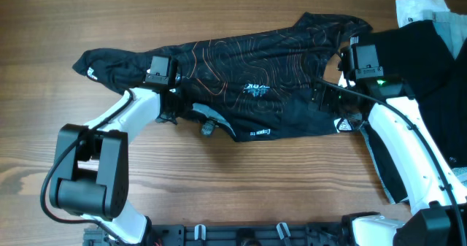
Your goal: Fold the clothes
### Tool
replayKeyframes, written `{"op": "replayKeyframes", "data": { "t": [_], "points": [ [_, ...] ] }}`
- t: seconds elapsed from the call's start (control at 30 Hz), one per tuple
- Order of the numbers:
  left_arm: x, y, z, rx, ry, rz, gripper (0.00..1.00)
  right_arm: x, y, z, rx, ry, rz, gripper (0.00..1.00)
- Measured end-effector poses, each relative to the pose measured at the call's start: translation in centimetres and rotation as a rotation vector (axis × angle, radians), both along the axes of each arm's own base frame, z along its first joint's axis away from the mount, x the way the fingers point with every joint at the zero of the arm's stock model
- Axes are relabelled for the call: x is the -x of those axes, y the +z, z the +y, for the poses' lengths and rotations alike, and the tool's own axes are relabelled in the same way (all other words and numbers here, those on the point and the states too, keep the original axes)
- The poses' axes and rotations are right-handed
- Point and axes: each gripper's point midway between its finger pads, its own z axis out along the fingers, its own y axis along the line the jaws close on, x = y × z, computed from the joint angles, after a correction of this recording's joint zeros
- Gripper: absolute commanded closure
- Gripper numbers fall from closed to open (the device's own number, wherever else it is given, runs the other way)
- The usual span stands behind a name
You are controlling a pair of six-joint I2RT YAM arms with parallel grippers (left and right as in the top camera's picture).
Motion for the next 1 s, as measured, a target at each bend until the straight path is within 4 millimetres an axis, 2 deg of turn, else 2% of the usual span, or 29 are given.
{"op": "replayKeyframes", "data": {
  "t": [0.03,0.07,0.1,0.13,0.17,0.2,0.27,0.33,0.37,0.4,0.43,0.47,0.5,0.57,0.6,0.7,0.73,0.8,0.87,0.97,1.0],
  "points": [
    [0.4,0.0,0.2,-0.009,0.002,0.019,0.96,0.0,0.0,0.0,0.000,0.000,0.000,0.00],
    [1.7,0.0,0.9,-0.035,0.009,0.078,0.96,0.0,0.0,0.0,0.001,0.001,0.000,0.00],
    [3.5,0.3,2.5,-0.088,0.032,0.149,0.96,0.0,0.0,-0.1,0.008,-0.002,-0.001,0.00],
    [3.9,0.7,3.6,-0.116,0.052,0.162,0.96,0.0,0.0,-0.2,0.012,-0.003,0.000,0.00],
    [5.0,2.0,6.3,-0.189,0.100,0.196,0.96,0.0,0.0,-0.3,0.017,-0.002,-0.002,0.00],
    [4.4,4.8,10.5,-0.255,0.200,0.121,0.96,-0.1,0.0,-0.3,0.019,-0.002,-0.005,0.00],
    [2.0,8.3,15.4,-0.286,0.349,-0.053,0.96,-0.1,0.0,-0.3,0.019,-0.003,-0.006,0.00],
    [0.3,10.9,20.6,-0.306,0.501,-0.195,0.93,0.0,0.0,-0.4,0.022,-0.003,-0.003,0.00],
    [0.5,11.3,23.1,-0.321,0.568,-0.219,0.60,0.2,0.0,-0.4,0.023,-0.003,0.006,0.00],
    [1.0,11.4,24.2,-0.325,0.596,-0.216,0.49,0.2,-0.1,-0.4,0.024,-0.003,0.009,0.00],
    [1.2,11.2,24.2,-0.314,0.591,-0.205,0.37,0.2,-0.1,-0.4,0.024,-0.003,0.009,0.00],
    [2.2,10.4,23.1,-0.250,0.575,-0.150,0.17,0.2,-0.1,-0.4,0.023,-0.003,0.007,0.00],
    [3.0,9.6,21.5,-0.155,0.551,-0.096,0.03,0.1,0.0,-0.4,0.023,-0.003,0.005,0.00],
    [4.4,8.8,16.6,0.030,0.463,0.011,0.00,0.1,-0.1,-0.4,0.023,-0.003,0.005,0.00],
    [5.3,8.5,13.0,0.124,0.393,0.079,0.00,0.1,0.0,-0.4,0.023,-0.003,0.002,0.00],
    [7.2,7.9,5.3,0.237,0.193,0.188,0.00,0.2,-0.1,-0.4,0.023,-0.003,0.006,0.00],
    [8.5,7.3,2.6,0.249,0.128,0.236,0.00,0.2,-0.1,-0.4,0.024,-0.003,0.008,0.00],
    [10.5,6.0,0.5,0.235,0.093,0.300,0.00,0.3,-0.1,-0.4,0.024,-0.003,0.012,0.00],
    [13.4,4.1,-1.3,0.209,0.078,0.380,0.00,0.3,-0.1,-0.4,0.024,-0.003,0.013,0.00],
    [15.5,1.8,-1.7,0.171,0.134,0.423,0.00,0.4,-0.1,-0.4,0.025,-0.003,0.016,0.00],
    [15.4,1.2,-1.6,0.165,0.146,0.409,0.05,0.4,-0.1,-0.4,0.025,-0.003,0.015,0.00]
  ]
}}
